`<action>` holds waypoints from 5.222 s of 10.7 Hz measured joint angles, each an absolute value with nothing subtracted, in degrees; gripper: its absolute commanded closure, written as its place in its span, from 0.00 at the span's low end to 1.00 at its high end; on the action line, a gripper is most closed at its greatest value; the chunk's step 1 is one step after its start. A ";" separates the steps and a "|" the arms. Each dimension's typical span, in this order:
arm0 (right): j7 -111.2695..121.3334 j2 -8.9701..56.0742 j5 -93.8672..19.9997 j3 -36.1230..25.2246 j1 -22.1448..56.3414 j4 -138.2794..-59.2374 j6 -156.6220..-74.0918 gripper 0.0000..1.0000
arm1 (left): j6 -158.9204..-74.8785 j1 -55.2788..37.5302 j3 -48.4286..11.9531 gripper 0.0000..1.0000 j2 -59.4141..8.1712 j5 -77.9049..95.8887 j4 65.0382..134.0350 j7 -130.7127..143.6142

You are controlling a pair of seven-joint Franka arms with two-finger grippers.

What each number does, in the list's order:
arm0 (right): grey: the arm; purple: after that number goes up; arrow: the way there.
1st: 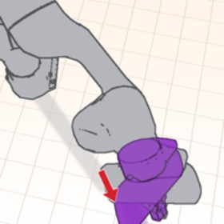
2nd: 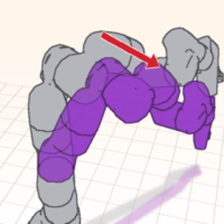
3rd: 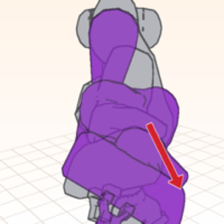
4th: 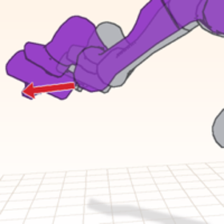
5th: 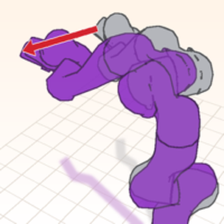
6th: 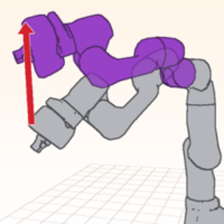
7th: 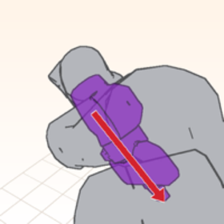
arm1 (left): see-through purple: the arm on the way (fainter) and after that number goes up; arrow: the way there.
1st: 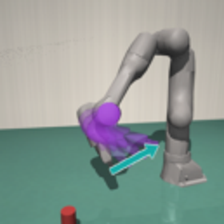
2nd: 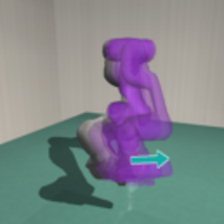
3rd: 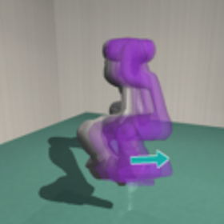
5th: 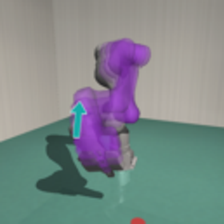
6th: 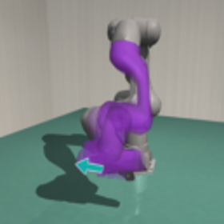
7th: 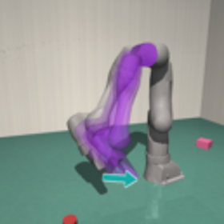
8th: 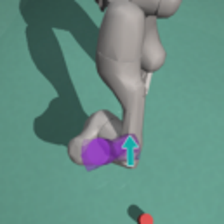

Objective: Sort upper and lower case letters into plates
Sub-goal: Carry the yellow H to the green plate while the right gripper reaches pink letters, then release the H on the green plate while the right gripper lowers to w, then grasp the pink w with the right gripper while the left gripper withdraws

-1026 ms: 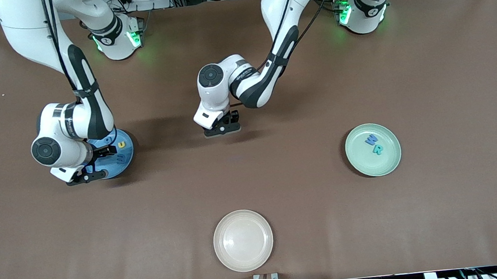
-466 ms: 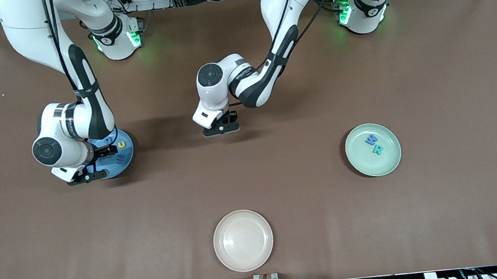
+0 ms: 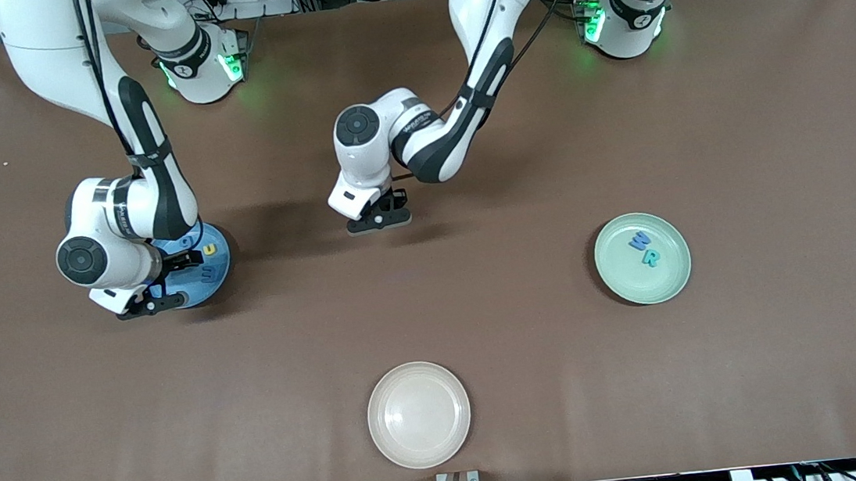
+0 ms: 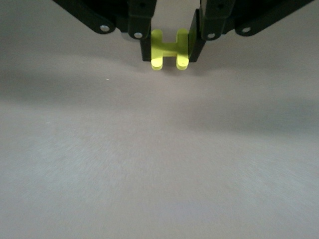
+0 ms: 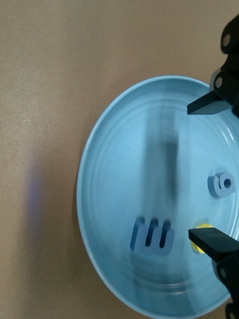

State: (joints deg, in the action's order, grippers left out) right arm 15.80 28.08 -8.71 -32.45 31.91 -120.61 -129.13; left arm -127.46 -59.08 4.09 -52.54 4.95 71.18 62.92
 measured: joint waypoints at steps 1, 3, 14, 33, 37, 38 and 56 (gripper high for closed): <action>15.80 28.08 -8.71 -32.44 31.91 -120.60 -129.13 0.00 | -123.73 -58.79 4.86 1.00 -50.05 4.95 71.04 62.92; 15.80 28.09 -8.71 -32.43 31.95 -120.54 -129.13 0.00 | -117.61 -56.60 5.62 1.00 -45.05 4.95 71.08 62.65; -19.17 15.54 -12.62 -31.80 52.58 -115.80 -116.16 0.00 | -108.61 -17.47 -5.63 1.00 -17.01 3.35 99.08 39.31; -46.89 23.77 -18.97 -30.41 82.94 -131.52 -156.20 0.00 | -117.24 -4.89 -5.85 0.00 -18.03 -4.24 102.14 17.72; -46.85 26.56 -22.55 -29.44 82.98 -130.02 -155.79 0.00 | -111.70 -6.30 -5.91 0.00 -10.37 -4.24 102.07 17.68; -46.85 27.44 -22.64 -28.98 82.98 -129.99 -155.79 0.00 | -110.70 -6.44 -5.91 0.00 -8.81 -4.24 102.09 17.68; -46.91 29.38 -23.47 -28.34 82.99 -128.05 -154.68 0.10 | -101.74 -8.56 -5.79 0.00 2.16 -4.24 102.17 17.66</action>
State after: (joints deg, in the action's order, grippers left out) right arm -46.91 29.38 -23.47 -28.34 82.99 -128.05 -154.68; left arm -101.74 -8.56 -5.79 2.16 -4.24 102.17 17.66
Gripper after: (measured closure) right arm 0.097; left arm 0.000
